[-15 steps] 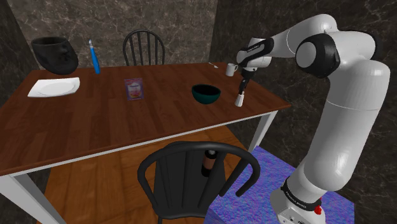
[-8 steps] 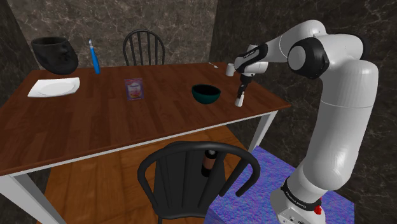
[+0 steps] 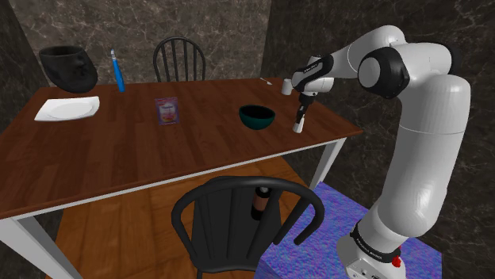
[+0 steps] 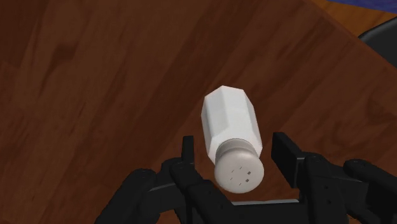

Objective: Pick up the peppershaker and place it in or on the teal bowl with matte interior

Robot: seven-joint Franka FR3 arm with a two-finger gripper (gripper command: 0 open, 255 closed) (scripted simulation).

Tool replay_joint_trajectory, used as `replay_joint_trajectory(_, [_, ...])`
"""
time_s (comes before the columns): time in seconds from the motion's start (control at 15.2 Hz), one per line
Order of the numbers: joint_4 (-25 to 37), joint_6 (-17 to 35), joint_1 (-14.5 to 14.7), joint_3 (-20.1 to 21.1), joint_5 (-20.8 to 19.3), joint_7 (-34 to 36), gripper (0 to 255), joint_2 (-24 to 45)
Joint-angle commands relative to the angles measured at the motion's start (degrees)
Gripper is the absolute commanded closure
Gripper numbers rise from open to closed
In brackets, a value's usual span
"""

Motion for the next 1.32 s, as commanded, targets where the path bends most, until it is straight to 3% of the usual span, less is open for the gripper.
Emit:
replay_joint_trajectory(0.0, [0.0, 0.0, 0.0, 0.0, 0.0, 0.0, 255, 0.0])
replay_joint_trajectory(0.53, [0.0, 0.0, 0.0, 0.0, 0.0, 0.0, 255, 0.0])
replay_joint_trajectory(1.25, [3.7, -7.2, 0.9, -1.2, -2.8, 1.6, 255, -4.0])
